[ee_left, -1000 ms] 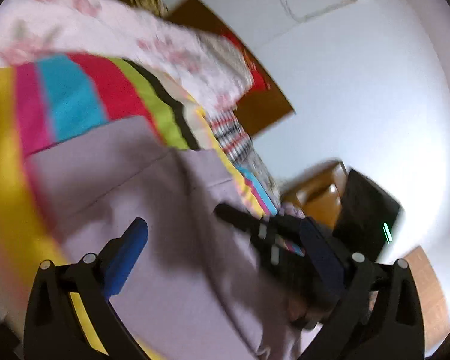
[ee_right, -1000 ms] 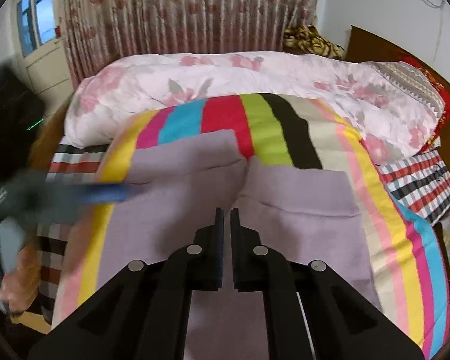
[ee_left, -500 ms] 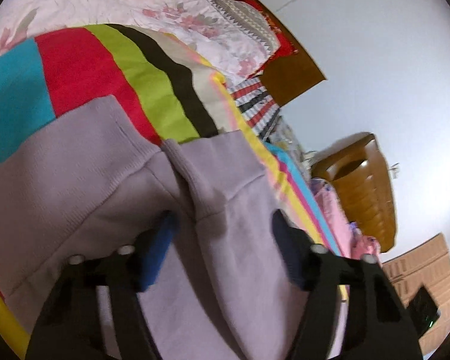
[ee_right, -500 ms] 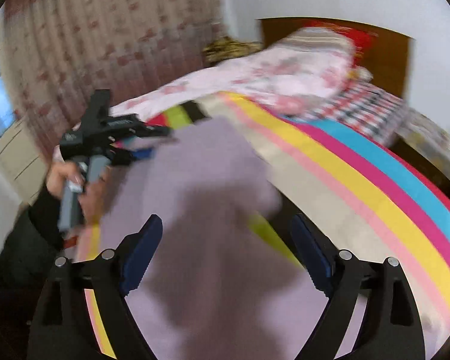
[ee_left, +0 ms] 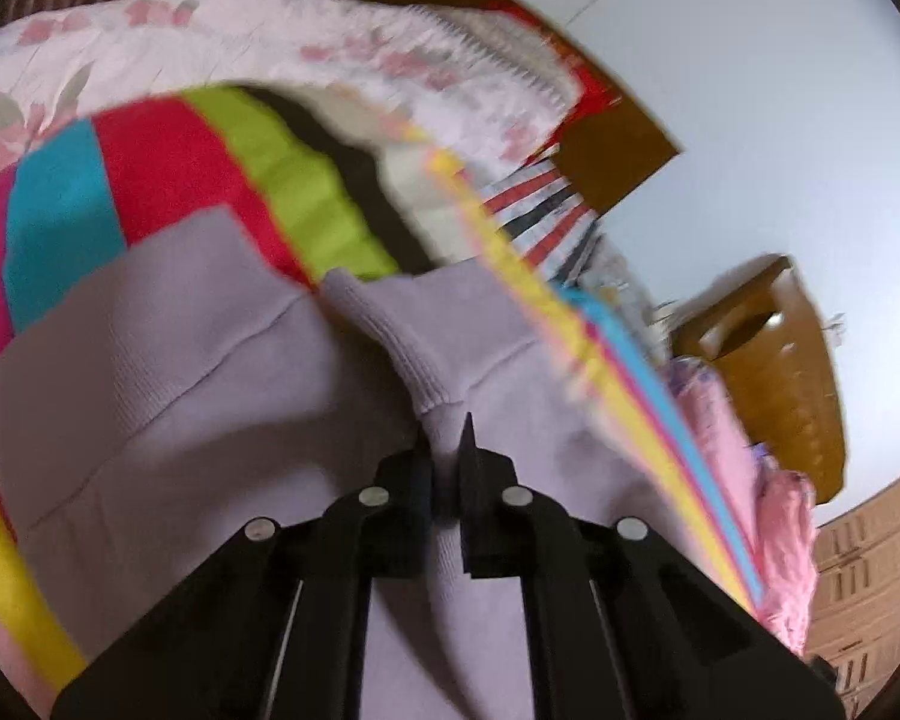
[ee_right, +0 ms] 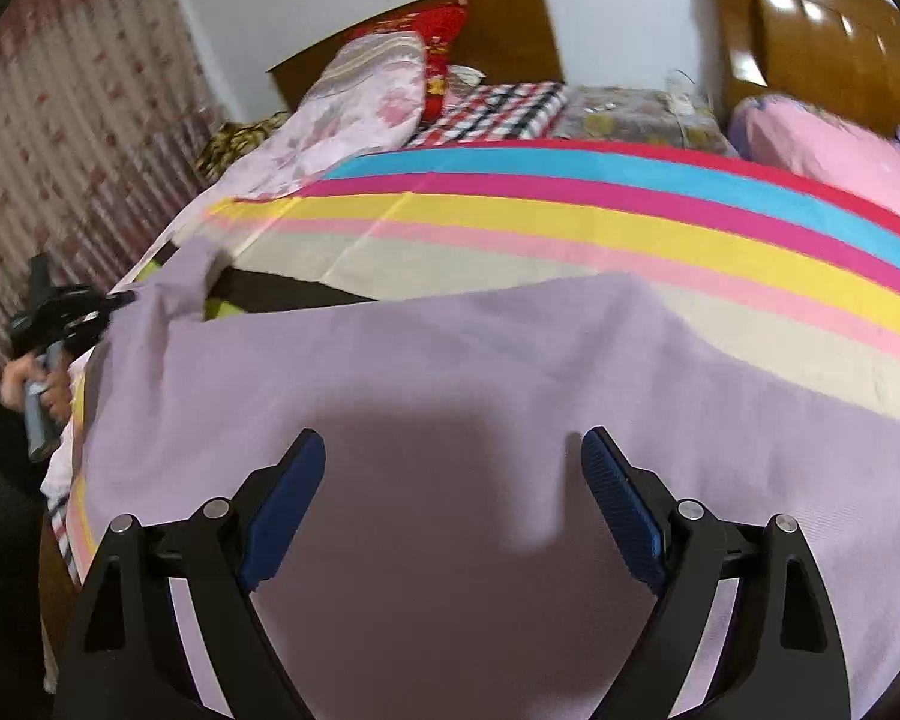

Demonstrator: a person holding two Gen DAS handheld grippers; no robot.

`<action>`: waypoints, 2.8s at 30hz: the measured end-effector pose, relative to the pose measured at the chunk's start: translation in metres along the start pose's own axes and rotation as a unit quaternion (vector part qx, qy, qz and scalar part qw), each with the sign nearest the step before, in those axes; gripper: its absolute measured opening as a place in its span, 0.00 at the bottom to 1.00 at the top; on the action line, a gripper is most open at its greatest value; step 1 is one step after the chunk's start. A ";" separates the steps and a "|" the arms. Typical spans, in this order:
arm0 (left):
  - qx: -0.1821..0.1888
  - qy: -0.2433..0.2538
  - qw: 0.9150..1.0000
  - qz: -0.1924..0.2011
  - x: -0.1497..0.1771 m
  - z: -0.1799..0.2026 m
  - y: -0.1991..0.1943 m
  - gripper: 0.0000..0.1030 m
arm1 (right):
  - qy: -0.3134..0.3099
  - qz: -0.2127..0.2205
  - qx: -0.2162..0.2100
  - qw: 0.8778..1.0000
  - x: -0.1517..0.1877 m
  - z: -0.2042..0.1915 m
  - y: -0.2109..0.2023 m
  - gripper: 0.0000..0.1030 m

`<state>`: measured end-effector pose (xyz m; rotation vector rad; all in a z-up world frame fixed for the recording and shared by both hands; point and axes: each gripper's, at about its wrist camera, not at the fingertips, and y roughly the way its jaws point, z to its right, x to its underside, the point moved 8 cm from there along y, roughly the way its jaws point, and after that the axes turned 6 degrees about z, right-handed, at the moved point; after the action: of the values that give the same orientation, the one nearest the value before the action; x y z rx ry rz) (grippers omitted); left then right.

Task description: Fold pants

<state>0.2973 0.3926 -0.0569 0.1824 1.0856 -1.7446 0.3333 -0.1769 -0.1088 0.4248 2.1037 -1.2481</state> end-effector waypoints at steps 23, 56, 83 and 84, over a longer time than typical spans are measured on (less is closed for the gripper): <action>0.003 -0.008 0.999 0.041 0.038 -0.110 -0.085 0.60 | -0.201 0.058 -0.114 0.971 0.012 -0.148 -0.051 0.77; -0.003 0.060 0.994 0.096 0.001 -0.088 -0.099 0.12 | -0.386 -0.066 -0.218 0.894 0.081 -0.297 0.012 0.05; -0.143 0.066 0.969 0.192 -0.015 -0.113 -0.135 0.98 | -0.391 -0.093 -0.272 0.874 0.089 -0.302 0.000 0.57; -0.127 0.078 0.970 0.194 -0.019 -0.100 -0.139 0.98 | -0.378 -0.074 -0.274 0.881 0.067 -0.302 0.003 0.57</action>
<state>0.1572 0.4877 -0.0242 0.3522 1.2811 -1.2473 0.1751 0.0830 -0.0536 -0.4286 1.6867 -0.6610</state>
